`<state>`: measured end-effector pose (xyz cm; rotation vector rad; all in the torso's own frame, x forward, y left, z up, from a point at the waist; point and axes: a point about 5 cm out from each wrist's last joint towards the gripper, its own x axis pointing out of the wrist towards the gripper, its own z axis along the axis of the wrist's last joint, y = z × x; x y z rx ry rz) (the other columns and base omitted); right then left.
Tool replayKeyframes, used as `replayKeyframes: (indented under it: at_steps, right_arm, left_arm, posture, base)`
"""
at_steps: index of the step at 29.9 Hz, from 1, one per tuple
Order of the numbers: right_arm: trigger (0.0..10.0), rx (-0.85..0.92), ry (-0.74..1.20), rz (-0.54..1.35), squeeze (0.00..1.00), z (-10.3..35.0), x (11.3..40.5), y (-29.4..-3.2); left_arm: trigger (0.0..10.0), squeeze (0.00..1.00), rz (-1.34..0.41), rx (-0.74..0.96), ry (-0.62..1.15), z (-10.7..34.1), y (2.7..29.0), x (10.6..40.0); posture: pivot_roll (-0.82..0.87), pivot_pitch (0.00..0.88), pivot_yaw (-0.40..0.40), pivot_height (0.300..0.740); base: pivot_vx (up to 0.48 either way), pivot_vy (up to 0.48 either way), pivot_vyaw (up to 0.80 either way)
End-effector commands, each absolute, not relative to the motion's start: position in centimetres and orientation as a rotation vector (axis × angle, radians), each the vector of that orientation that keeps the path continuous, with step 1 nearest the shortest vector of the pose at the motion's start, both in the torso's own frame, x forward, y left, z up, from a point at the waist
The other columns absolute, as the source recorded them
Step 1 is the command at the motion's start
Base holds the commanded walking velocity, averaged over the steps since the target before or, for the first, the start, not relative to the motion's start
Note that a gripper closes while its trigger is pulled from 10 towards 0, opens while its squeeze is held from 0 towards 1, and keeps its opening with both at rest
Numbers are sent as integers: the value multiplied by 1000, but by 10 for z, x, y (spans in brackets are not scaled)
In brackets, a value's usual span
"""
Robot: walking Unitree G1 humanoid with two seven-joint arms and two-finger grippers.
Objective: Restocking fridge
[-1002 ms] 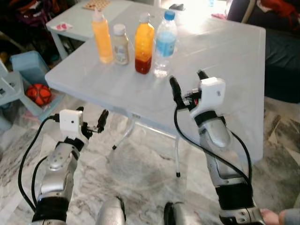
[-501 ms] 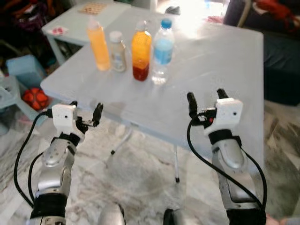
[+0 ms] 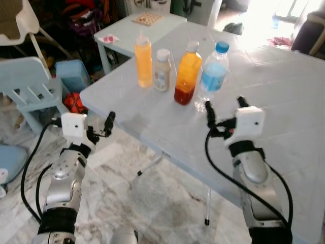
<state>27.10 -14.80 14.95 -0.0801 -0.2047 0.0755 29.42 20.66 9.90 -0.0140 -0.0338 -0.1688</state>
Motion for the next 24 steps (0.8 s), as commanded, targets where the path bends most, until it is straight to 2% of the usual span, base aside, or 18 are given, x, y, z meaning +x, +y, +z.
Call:
replayKeyframes:
  at_steps: [1,20,24]
  right_arm:
    - [10000,-71,-212,83,0,151,271,-144]
    - [10000,-70,-269,38,0,177,301,-160]
    - [10000,-86,-274,96,0,189,318,-156]
  left_arm:
    - [10000,0,-139,5,-13,94,216,291]
    - [10000,0,-151,9,-24,95,212,295]
    - [10000,0,-165,12,-26,97,210,295]
  posture:
    - [17,0,25,740]
    - [18,0,24,740]
    - [35,34,23,740]
  base:
    - [0,0,0]
    - [0,0,0]
    - [0,0,0]
